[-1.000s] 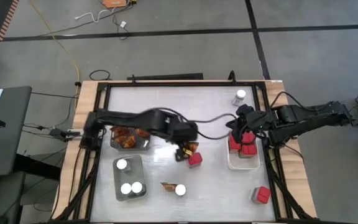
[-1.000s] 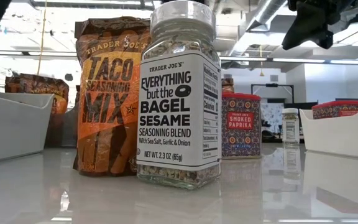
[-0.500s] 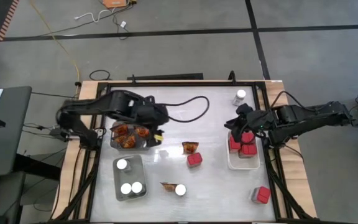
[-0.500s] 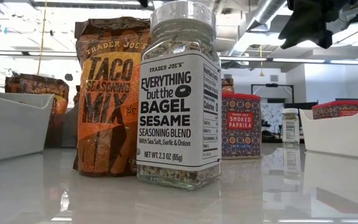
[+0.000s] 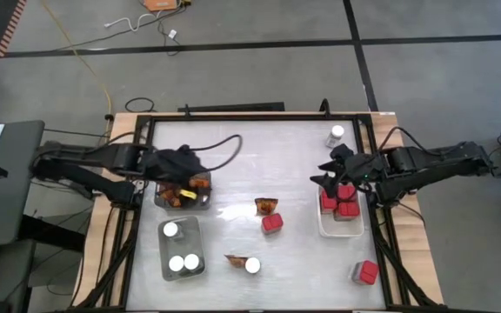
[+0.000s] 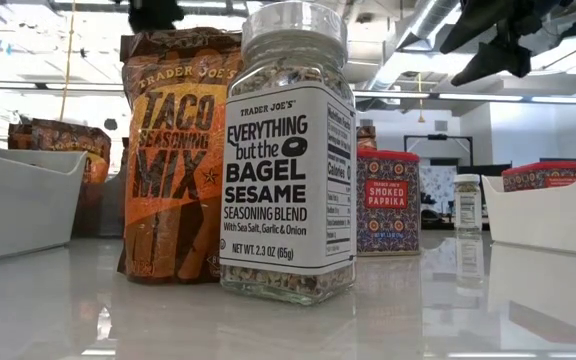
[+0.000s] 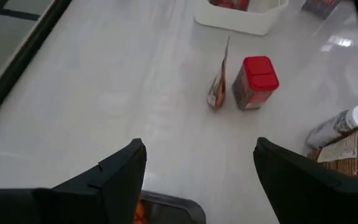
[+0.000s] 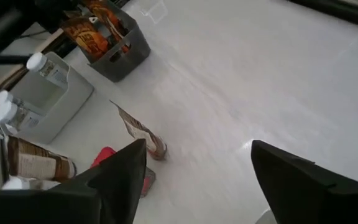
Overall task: Sort spices by type
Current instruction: Put the red spice can into the white bin
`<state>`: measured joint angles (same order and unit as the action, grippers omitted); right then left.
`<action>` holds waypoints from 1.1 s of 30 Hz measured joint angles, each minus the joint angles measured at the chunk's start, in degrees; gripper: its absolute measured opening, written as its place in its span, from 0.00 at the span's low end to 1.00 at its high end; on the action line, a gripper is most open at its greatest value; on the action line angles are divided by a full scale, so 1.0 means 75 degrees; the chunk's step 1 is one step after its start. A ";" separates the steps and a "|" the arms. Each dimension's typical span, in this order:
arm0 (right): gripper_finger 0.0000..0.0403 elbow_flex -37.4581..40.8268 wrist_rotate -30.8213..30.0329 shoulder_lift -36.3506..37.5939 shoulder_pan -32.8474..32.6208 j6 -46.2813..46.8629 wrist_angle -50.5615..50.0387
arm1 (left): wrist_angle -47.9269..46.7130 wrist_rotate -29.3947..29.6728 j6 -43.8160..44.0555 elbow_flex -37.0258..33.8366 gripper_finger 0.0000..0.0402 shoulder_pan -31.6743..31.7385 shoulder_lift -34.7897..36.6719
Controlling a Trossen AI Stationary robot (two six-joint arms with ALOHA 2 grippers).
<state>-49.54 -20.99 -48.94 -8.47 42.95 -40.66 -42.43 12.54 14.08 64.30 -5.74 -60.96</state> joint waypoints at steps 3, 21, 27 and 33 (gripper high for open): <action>0.78 0.0000 0.0244 -0.0299 -0.0077 -0.1354 0.0817 | 0.0523 -0.0069 0.0361 -0.0973 0.71 0.0000 0.0754; 0.76 -0.3346 0.0952 -0.5822 -0.1525 -0.5452 0.0553 | 0.1064 -0.0832 0.1161 -0.2996 0.71 -0.0003 0.2402; 0.76 -0.4369 0.1123 -0.7037 -0.1405 -0.5458 -0.0462 | 0.1058 -0.1225 0.0856 -0.2996 0.71 -0.0003 0.2394; 0.76 -0.4607 0.1666 -0.7775 -0.1177 -0.5455 -0.0816 | 0.1022 -0.1466 0.0839 -0.2996 0.71 -0.0003 0.2394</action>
<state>-84.09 -8.50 -107.25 -17.29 2.04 -46.78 -34.77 1.54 20.37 41.82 -5.76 -43.00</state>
